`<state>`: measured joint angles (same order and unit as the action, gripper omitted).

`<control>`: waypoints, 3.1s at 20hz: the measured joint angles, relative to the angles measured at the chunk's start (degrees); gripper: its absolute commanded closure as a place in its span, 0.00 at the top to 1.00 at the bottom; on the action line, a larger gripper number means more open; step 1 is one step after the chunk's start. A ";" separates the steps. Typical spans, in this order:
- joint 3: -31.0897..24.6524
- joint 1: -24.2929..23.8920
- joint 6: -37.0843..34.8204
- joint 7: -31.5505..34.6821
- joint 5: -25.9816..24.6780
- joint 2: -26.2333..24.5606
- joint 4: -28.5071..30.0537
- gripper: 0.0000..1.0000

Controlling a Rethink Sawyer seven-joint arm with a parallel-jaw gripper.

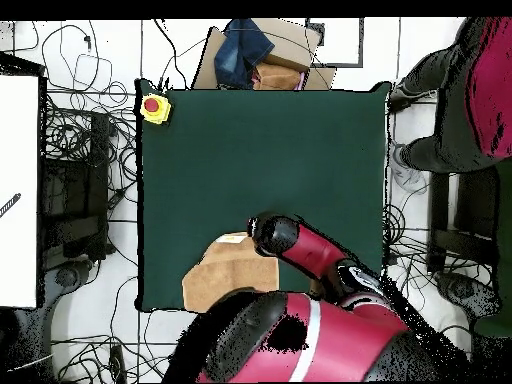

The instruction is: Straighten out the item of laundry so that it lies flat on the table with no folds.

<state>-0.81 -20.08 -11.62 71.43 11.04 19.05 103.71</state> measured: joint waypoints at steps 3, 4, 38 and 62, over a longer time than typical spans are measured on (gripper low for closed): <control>-0.23 0.49 0.27 0.14 0.00 -0.94 0.00 1.00; -0.37 0.48 0.52 0.14 0.00 -1.48 0.00 1.00; 1.88 -1.43 5.01 0.17 -7.13 -13.35 -5.53 1.00; 6.40 4.45 -5.19 2.84 -7.11 -15.14 -12.45 0.00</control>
<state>5.59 -15.63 -16.81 74.27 3.94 3.90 91.26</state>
